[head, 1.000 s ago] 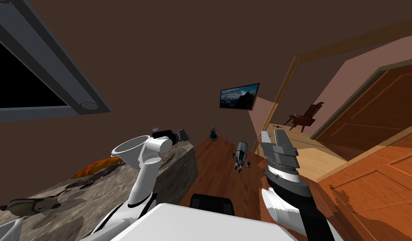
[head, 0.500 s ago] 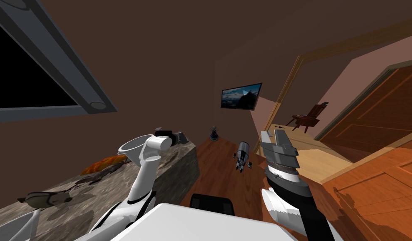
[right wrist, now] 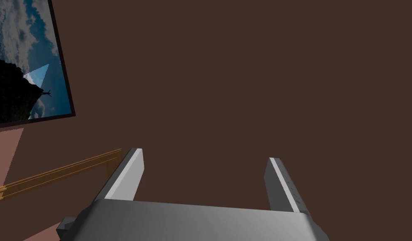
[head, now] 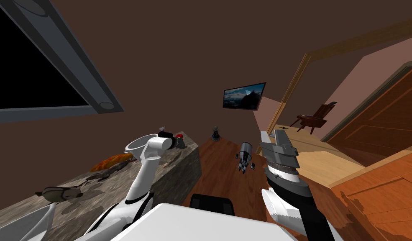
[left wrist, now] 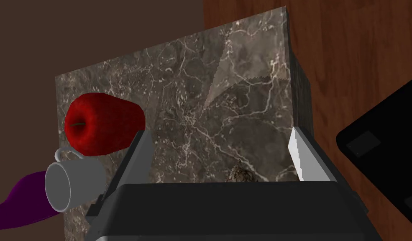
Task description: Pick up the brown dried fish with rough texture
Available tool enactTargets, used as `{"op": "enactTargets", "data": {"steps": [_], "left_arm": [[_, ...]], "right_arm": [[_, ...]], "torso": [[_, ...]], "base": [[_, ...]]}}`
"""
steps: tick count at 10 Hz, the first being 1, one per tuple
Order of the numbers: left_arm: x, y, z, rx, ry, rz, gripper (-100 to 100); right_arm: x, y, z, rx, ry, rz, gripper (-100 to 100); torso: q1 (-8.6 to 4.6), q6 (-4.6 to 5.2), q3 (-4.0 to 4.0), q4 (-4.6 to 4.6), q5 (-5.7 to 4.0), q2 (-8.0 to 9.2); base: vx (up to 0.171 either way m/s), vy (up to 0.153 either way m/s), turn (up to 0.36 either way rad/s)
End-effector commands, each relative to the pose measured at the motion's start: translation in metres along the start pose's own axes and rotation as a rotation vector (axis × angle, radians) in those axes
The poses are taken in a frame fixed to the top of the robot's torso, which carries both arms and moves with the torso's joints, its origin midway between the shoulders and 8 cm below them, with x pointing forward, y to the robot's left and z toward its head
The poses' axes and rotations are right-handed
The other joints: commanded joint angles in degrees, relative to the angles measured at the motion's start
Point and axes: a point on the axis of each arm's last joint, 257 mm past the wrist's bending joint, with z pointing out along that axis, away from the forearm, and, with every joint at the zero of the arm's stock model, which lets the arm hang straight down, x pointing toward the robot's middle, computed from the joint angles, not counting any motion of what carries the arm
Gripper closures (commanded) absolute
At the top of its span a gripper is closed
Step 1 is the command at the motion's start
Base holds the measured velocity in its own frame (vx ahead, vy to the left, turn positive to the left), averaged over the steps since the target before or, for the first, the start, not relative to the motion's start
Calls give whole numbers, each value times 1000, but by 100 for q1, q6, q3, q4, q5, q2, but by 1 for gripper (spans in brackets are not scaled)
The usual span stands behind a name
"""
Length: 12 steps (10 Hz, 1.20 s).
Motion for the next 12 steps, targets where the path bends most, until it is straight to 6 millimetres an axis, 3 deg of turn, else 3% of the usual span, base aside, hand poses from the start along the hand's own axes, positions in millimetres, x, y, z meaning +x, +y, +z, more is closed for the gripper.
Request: {"op": "enactTargets", "data": {"steps": [1, 2, 5, 6, 7, 8, 9, 10, 11, 12], "left_arm": [[-27, 11, 5, -60, -66, -32, -100], [-30, 14, 5, -70, -75, -32, -100], [-103, 64, 19, -234, -251, -109, -100], [-107, 66, 21, -244, -259, -117, -100], [-131, 87, 23, -297, -315, -141, -100], [-133, 88, 23, -302, -319, -144, -100], [-150, 104, 24, -342, -358, -162, -100], [-140, 95, 22, -320, -336, -153, -100], [-142, 96, 22, -324, -341, -155, 0], [-151, 90, 25, -320, -344, -163, -100]], "right_arm": [[0, 0, 0, 0, 0, 0, 0], [0, 0, 0, 0, 0, 0, 0], [0, 0, 0, 0, 0, 0, 0], [0, 0, 0, 0, 0, 0, 0], [0, 0, 0, 0, 0, 0, 0], [0, 0, 0, 0, 0, 0, 0], [0, 0, 0, 0, 0, 0, 0], [0, 0, 0, 0, 0, 0, 0], [0, 0, 0, 0, 0, 0, 0], [0, 0, 0, 0, 0, 0, 0]], "torso": [[0, 0, 0, 0, 0, 0], [3, -2, 0, 0, 1, 0], [12, -3, -5, -2, 3, -9], [23, -2, -7, -3, 6, -13], [11, 1, -7, -3, 4, -12], [9, -1, -9, -4, 2, -16], [-2, 1, -9, -4, 0, -16], [-8, 0, -8, -3, -2, -14], [-19, 2, -4, -1, -4, -7], [-27, 2, 0, 0, -6, -1]], "base": [[7, 75, 31], [12, 58, 22], [36, 101, 48], [39, 95, 8], [55, 89, 12], [52, 63, 12], [41, 45, 11], [18, 21, 2], [0, 0, 0], [-6, -29, -77]]}}
